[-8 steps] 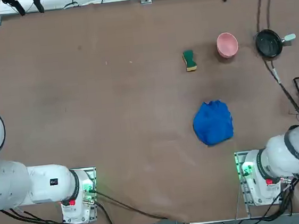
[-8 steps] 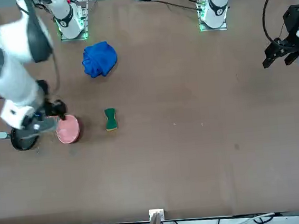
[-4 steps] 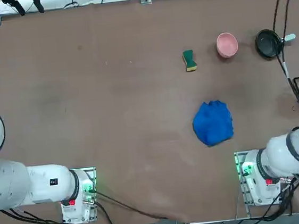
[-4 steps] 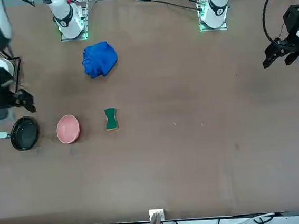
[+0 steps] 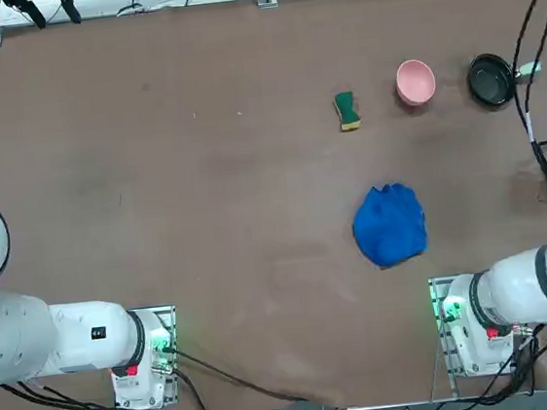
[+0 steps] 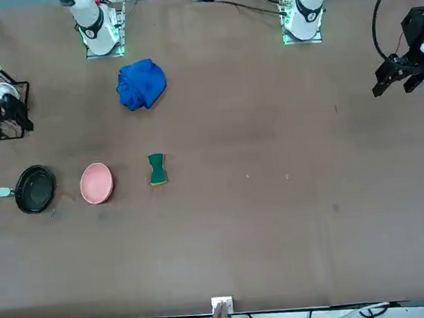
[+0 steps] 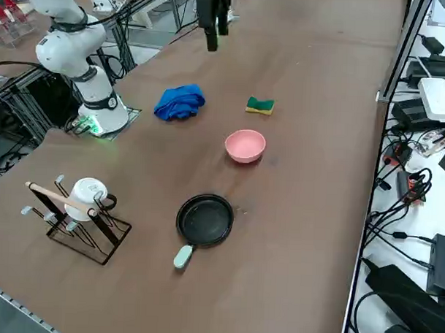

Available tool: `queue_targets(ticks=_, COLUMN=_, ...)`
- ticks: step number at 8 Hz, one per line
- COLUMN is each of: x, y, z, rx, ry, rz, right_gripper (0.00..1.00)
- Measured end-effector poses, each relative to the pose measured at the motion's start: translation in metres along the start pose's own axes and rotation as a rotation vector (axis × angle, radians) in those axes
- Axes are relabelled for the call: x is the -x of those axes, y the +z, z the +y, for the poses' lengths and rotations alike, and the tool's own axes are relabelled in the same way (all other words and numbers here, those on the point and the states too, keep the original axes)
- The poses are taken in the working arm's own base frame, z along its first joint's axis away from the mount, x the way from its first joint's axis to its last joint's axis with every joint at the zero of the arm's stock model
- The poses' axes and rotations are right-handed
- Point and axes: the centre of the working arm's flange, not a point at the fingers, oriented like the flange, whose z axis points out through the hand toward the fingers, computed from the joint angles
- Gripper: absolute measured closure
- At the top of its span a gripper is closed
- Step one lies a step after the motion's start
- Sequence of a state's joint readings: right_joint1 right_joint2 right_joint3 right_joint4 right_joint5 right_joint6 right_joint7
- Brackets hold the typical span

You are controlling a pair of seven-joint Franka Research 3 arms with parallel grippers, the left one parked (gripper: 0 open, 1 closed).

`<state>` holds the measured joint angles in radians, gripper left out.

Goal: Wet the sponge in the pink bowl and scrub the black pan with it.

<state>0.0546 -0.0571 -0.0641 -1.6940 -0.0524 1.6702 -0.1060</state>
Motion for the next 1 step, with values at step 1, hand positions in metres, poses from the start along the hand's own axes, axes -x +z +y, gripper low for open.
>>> queue_targets(ticks=1, x=0.0034, y=-0.0073, z=-0.0045, rx=-0.027, ry=0.03, rz=0.013, right_gripper=0.0)
